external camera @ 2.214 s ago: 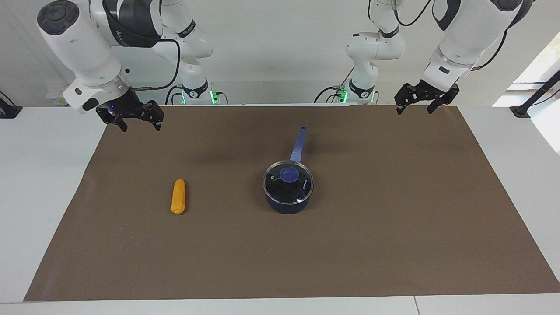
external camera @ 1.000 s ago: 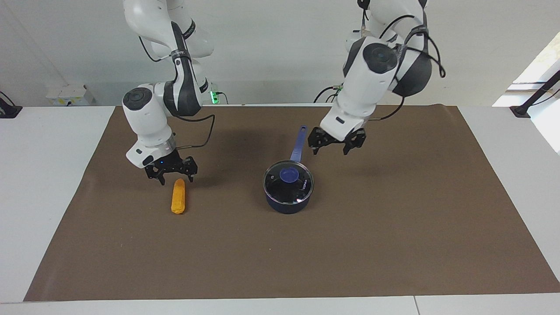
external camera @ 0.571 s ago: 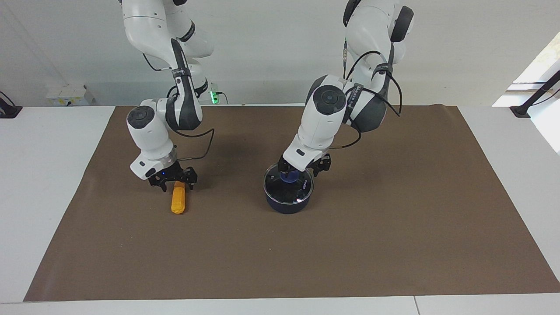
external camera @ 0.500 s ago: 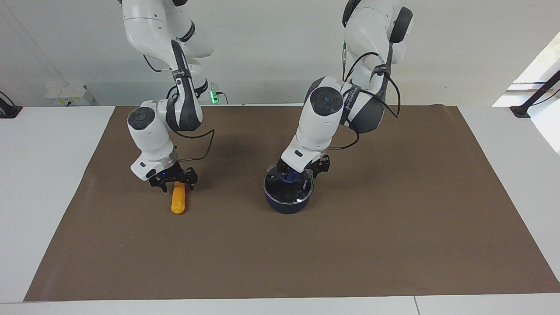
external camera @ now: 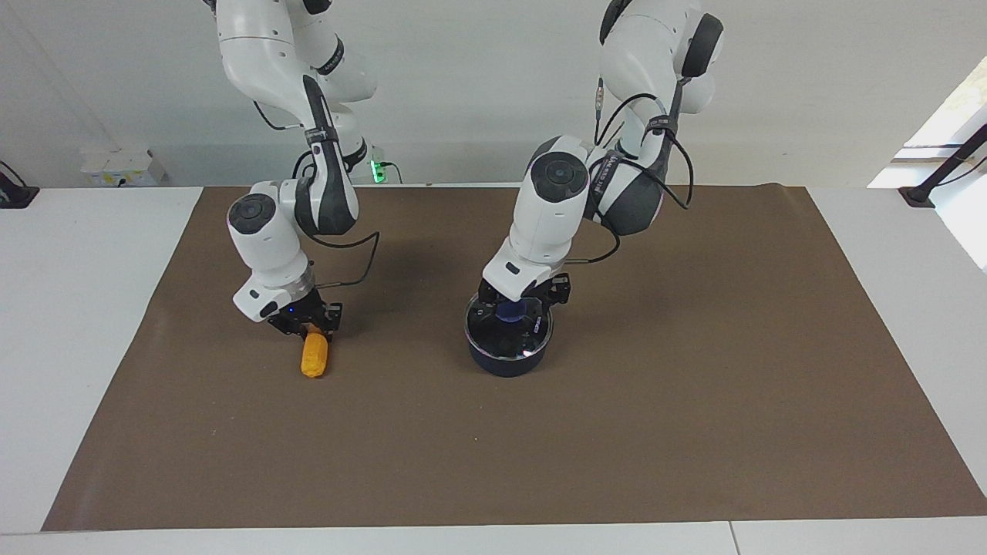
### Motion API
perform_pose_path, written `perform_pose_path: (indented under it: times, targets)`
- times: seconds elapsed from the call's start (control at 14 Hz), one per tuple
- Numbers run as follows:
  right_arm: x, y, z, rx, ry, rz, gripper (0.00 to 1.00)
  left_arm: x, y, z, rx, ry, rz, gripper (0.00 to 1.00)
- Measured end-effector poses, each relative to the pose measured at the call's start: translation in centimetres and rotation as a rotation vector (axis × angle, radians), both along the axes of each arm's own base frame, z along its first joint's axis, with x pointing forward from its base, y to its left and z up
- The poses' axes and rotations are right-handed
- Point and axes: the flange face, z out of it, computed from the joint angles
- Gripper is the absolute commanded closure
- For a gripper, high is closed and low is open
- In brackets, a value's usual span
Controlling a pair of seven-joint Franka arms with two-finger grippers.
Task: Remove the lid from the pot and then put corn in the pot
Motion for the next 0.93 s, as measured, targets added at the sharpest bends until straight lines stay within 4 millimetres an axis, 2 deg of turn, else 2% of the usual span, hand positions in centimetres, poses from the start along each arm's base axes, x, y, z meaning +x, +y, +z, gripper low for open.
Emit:
perform_pose_path:
  times: [0.29,0.5,0.64,0.93]
  targets:
    - [2.2,1.9,4.2,-0.002,0.048,0.031,1.0,-0.4,-0.7,-0.9,0.003,0.004,-0.009,0.0]
    - [3.3,2.3,7.3,-0.003,0.074,0.037,1.0,-0.8,-1.2,-1.4,0.009,0.01,-0.015,0.0]
    - [3.6,2.7,8.3,-0.003,0.07,0.043,1.0,-0.8,-1.1,-1.6,0.016,0.01,-0.016,0.0]
    - [3.6,3.7,8.4,-0.003,0.069,0.059,1.0,-1.0,-1.1,-2.2,0.025,0.019,-0.016,0.0]
